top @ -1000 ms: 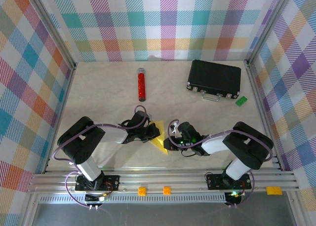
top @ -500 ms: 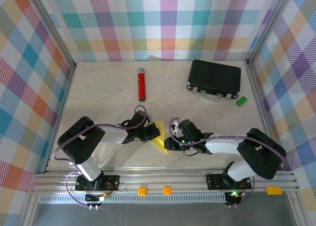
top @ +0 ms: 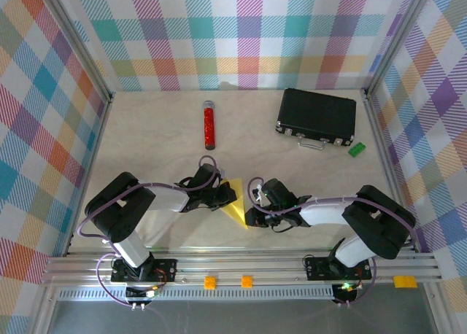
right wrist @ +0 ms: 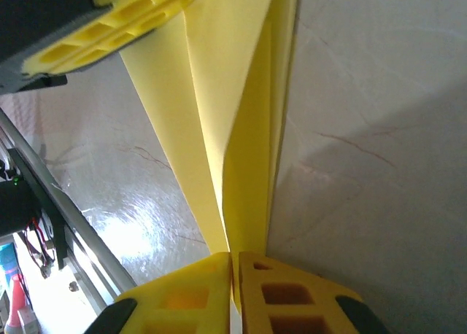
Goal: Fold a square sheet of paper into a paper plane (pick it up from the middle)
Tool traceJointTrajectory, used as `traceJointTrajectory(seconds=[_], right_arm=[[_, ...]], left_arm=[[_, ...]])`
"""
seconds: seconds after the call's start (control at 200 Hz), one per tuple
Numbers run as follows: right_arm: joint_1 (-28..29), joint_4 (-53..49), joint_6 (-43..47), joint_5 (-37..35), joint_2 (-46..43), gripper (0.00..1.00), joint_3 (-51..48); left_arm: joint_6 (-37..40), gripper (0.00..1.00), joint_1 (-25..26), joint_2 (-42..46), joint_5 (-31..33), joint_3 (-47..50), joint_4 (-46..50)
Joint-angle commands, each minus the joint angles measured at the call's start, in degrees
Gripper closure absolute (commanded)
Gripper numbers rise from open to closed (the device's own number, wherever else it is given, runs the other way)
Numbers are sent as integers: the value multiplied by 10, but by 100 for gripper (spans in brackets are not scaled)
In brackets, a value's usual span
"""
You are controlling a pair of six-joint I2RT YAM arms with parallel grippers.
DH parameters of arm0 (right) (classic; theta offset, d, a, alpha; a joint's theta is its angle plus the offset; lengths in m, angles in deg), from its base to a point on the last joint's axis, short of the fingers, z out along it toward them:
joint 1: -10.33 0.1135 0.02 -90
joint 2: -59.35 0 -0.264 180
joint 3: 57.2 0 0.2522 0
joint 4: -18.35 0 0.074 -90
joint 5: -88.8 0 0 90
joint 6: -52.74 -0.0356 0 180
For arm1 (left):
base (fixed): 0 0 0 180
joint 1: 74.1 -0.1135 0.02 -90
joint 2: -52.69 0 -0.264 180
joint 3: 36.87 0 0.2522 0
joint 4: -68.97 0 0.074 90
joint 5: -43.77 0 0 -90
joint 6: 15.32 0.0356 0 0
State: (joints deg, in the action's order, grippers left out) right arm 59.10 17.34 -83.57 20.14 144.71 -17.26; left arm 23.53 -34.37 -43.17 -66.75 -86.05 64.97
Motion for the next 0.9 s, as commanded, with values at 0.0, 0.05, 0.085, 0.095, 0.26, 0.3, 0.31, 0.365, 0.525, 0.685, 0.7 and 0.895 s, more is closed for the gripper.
traceJointTrajectory(seconds=[0.0,0.05,0.085,0.095,0.26,0.3,0.31,0.365,0.525,0.685,0.7,0.895], right_arm=[[2,-13,-4,20,-3,86,-10],[2,-19,-2,20,-5,86,-11],[1,-18,-2,20,-7,86,-13],[2,-19,-1,20,-7,86,-14],[2,-27,3,15,-19,88,-21],[2,-25,3,18,-21,89,-23],[2,-25,4,18,-22,89,-23],[2,-24,4,20,-22,91,-26],[2,-29,6,27,-10,90,-32],[2,-29,7,37,-15,87,-40],[2,-29,8,39,-17,86,-40],[2,-59,17,26,-65,78,-20]], left_arm=[[10,100,4,-17,16,9,42],[9,100,4,-17,16,10,42],[10,100,4,-17,16,10,43],[10,100,4,-16,16,10,42],[9,100,4,-18,15,11,41],[10,100,4,-19,16,11,42],[10,100,4,-19,15,11,42],[10,100,4,-19,16,11,41],[9,100,4,-19,17,11,41],[8,100,4,-17,20,14,42],[8,100,4,-17,20,14,42],[8,100,4,-18,17,15,38]])
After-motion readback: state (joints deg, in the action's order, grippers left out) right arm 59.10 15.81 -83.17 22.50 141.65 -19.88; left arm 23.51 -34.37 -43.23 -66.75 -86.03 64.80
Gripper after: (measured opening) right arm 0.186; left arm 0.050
